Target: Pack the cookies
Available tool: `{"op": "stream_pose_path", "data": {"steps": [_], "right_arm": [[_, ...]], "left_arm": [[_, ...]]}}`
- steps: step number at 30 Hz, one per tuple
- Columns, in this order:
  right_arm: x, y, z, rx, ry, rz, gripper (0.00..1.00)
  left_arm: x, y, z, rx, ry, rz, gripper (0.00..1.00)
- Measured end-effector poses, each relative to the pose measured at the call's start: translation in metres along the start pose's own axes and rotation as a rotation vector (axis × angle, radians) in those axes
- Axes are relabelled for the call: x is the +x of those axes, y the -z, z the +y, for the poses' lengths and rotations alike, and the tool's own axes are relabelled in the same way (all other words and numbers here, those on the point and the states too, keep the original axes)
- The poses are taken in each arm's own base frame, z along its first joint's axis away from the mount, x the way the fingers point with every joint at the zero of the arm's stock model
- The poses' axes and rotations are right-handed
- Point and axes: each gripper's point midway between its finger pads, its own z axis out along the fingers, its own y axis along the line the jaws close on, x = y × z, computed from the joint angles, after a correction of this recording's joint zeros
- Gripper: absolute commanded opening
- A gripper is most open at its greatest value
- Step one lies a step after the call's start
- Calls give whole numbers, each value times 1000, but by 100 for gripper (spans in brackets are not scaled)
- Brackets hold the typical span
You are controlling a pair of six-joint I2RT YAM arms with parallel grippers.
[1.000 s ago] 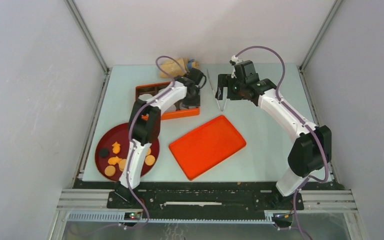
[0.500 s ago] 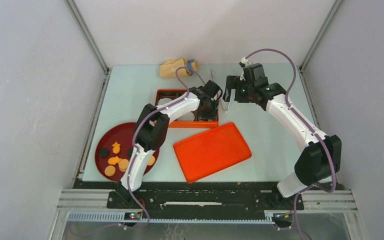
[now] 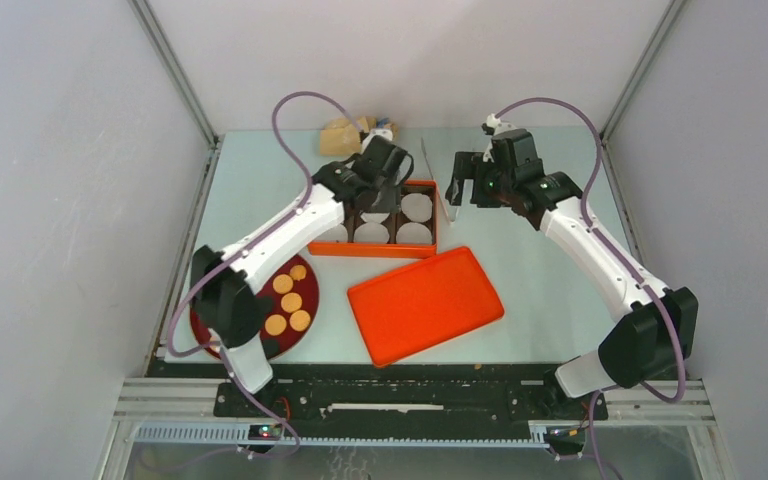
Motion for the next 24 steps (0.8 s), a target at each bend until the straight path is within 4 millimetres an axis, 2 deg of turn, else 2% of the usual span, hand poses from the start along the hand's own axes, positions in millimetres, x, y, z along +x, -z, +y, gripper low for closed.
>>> {"op": "stream_pose_path", "data": {"steps": [1,3,5,8,11,14,18,21,24], "right_arm": [[4,-1,3,-4,7,9,100],[16,-2,11,-16,23,34,100],[41,-5,19,-29,45,86,100],[77,-5,25,-48,65,175,100],[113,-4,33,-62,100,261,100],[145,-3,38,-66,102,333,100],[191,-8,27,-48,43,454,100],[214,-19,18,-26,-26,533,100],[226,-31,11,-3,-89,579,100]], "left_arm": [[1,10,7,-4,11,-12,40],[17,17,18,-19,18,10,38],[48,10,28,-53,-1,76,38],[111,-10,36,-107,-70,222,39],[151,-18,38,-135,-129,311,40],[158,-25,36,-145,-139,321,40],[157,-48,37,-167,-121,318,39],[155,-70,36,-176,-113,319,39],[152,-84,38,-182,-105,314,39]]}}
